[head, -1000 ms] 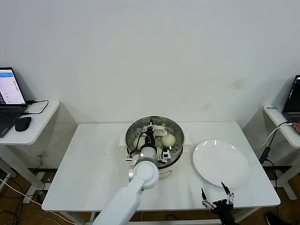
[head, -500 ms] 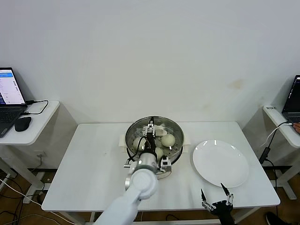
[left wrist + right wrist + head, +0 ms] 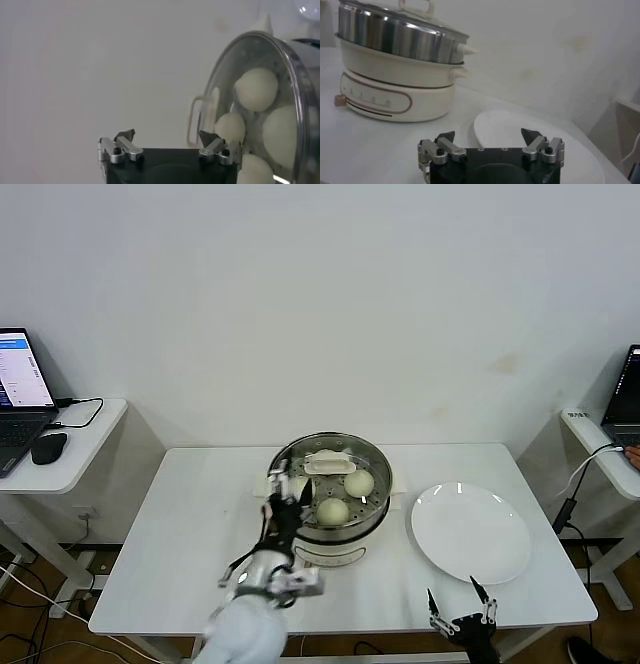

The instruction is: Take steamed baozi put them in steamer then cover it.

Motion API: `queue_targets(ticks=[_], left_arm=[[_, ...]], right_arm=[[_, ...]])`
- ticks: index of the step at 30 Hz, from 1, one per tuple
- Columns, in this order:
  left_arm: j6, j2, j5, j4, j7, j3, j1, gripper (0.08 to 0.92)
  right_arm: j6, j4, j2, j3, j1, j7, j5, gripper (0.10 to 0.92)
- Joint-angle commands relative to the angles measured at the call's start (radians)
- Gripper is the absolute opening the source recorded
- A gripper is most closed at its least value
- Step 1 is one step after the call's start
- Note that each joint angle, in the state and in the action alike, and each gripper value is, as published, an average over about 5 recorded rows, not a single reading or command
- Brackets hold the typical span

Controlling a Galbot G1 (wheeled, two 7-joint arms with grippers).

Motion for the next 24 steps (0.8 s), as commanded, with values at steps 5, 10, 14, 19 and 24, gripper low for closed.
queue_targets(ticks=[5, 10, 14, 19, 24], left_arm=[[-0.689, 0.029, -1.232, -0.082, -0.365, -0.535, 0.548, 0.823], [-0.647, 0.038, -1.374, -0.096, -0.308, -0.547, 0.649, 0.823], [-0.639, 0.026, -1.374, -0.077, -0.277, -0.535, 0.703, 0.823], [-0.631, 0.010, -1.347, -0.013, -0.254, -0.533, 0.728, 0.823], [-0.682, -0.003, -1.319, 0.036, -0.212, -0.528, 0.746, 0.823]], right_arm=[[0.003, 0.021, -0.037, -0.035, -0.037, 0.007, 0.031, 0.823], [0.005, 0.056, -0.086, -0.057, -0.069, -0.007, 0.091, 0.822], [0.003, 0.072, -0.124, -0.085, -0.091, -0.009, 0.129, 0.823], [0.012, 0.067, -0.144, -0.101, -0.100, 0.000, 0.149, 0.823], [0.009, 0.068, -0.145, -0.097, -0.102, 0.005, 0.152, 0.822]])
